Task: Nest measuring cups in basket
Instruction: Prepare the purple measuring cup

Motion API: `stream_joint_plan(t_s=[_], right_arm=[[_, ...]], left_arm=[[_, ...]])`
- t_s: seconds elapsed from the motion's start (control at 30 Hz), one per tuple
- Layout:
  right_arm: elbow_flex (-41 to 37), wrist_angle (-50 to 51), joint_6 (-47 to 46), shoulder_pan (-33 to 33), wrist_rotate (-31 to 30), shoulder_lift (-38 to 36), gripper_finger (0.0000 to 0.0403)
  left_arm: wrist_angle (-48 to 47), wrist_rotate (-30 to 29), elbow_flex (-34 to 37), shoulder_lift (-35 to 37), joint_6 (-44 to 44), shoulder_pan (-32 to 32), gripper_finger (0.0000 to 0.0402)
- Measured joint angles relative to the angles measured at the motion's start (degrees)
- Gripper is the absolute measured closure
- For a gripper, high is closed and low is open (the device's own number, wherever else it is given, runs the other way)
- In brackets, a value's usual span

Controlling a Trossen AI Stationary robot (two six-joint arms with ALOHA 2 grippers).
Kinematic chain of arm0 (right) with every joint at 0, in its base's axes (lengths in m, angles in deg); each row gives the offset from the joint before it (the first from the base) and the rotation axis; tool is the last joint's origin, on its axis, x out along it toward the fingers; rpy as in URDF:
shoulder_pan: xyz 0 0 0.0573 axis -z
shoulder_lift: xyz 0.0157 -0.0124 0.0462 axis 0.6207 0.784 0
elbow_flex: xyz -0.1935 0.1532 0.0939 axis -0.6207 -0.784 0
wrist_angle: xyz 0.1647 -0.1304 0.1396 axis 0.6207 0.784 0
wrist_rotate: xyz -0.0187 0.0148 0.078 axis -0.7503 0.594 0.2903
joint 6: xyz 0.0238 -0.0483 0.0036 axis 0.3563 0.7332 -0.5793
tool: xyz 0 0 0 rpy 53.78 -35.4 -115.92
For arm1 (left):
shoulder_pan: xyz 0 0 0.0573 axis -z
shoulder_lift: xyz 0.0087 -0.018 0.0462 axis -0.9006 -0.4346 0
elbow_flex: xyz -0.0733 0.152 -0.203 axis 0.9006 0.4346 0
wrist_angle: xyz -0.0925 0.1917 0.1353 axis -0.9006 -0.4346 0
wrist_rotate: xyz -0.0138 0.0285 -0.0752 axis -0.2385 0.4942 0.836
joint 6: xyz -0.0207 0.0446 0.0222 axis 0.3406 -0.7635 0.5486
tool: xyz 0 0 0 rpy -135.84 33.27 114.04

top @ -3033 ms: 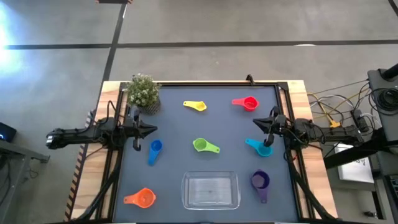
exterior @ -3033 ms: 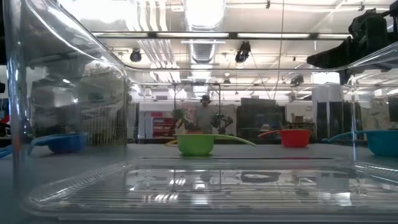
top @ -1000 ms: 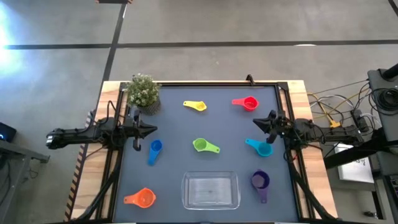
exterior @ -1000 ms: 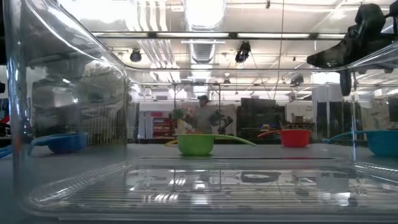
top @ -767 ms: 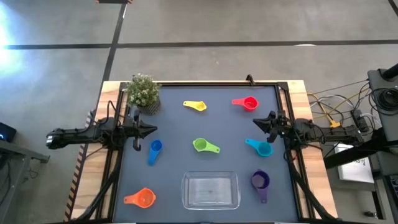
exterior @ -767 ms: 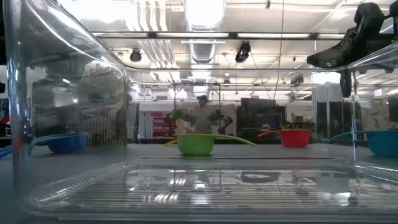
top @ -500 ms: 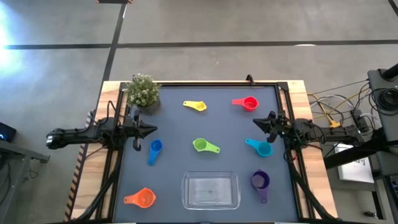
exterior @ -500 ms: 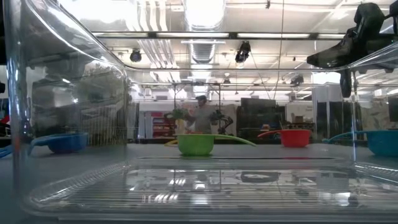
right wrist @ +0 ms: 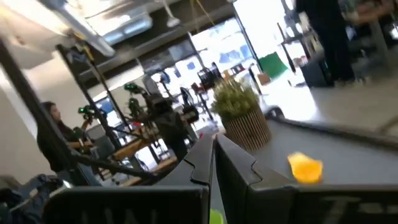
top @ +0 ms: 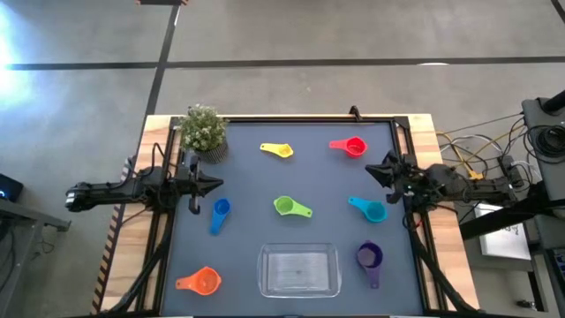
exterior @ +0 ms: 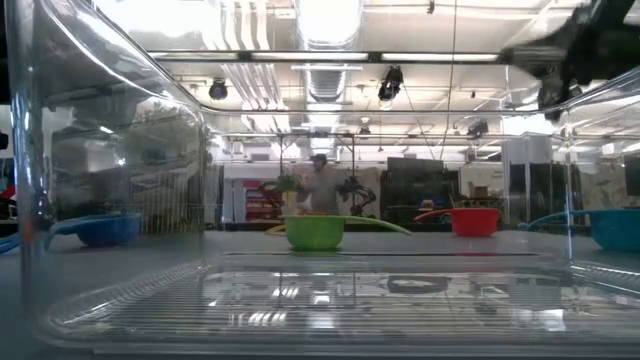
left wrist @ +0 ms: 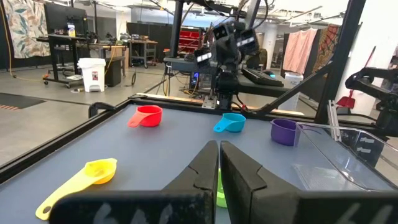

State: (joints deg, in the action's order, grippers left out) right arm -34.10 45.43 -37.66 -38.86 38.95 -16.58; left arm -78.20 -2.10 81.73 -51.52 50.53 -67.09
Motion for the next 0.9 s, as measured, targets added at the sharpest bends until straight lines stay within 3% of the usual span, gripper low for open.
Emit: stream_joint_plan(t_s=[0.2,0.47,0.8,0.9], right_arm=[[5.9,0.3,5.9,0.0,0.8,7.1,0.0394],[14.1,0.5,18.3,0.0,0.9,22.5,0.0394],[26.0,15.1,16.9,-0.2,10.8,37.6,0.0393],[28.6,14.0,15.9,-1.3,12.6,39.7,0.0393]], left_arm=[[0.0,0.0,0.0,0.0,0.0,0.0,0.0402],[0.0,0.0,0.0,0.0,0.0,0.0,0.0402],[0.0,0.0,0.0,0.0,0.0,0.0,0.0402],[0.0,0.0,0.0,0.0,0.0,0.0,0.0402]])
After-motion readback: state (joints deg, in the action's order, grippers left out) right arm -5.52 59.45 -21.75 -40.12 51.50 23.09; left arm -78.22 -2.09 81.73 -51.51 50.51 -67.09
